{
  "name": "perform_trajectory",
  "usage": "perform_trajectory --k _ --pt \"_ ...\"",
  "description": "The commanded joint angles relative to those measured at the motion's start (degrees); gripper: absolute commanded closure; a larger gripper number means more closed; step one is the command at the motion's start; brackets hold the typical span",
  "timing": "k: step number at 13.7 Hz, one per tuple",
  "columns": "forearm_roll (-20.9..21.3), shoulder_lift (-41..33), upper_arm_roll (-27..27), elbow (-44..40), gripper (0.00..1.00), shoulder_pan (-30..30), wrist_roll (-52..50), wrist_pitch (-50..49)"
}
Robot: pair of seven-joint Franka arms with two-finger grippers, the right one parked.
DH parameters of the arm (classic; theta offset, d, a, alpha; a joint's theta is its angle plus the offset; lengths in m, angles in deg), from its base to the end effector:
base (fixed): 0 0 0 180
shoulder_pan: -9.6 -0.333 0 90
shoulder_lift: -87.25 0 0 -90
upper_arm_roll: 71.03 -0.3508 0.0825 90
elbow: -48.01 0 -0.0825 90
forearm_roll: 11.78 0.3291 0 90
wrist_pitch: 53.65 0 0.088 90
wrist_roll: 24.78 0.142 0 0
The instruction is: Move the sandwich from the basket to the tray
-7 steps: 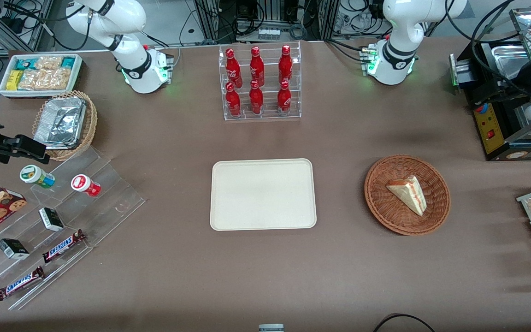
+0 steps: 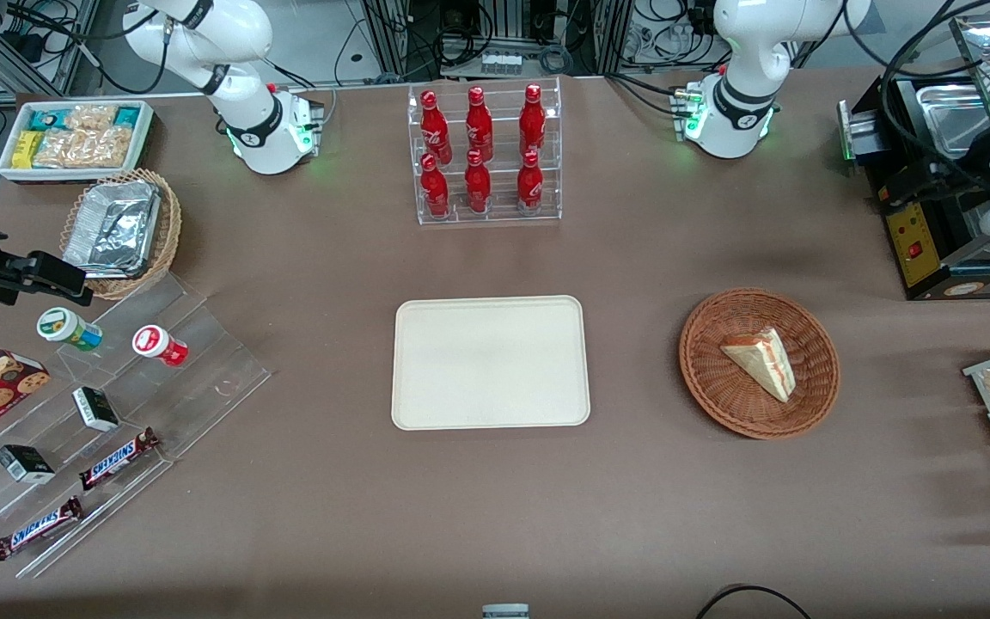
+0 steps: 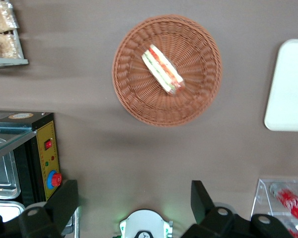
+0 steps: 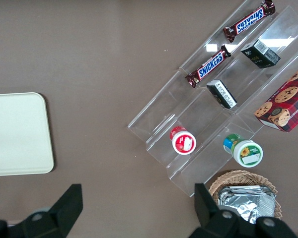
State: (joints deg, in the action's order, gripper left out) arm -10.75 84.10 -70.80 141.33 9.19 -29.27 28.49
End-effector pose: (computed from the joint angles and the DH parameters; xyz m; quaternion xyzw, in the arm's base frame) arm 0.4597 0.0041 0.6165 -0.9967 -0.0413 0.0696 0.0117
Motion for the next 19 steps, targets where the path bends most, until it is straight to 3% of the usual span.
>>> perform_trajectory --k 1,7,19 --pt "1.2 5.6 0.9 -0.8 0.0 -0.4 -10.8 4.4" --pt "0.4 8.6 0.9 11.3 0.0 0.0 -37.9 25.1" --pt "1.2 15.3 0.9 29.2 0.0 5.6 -45.9 49.1"
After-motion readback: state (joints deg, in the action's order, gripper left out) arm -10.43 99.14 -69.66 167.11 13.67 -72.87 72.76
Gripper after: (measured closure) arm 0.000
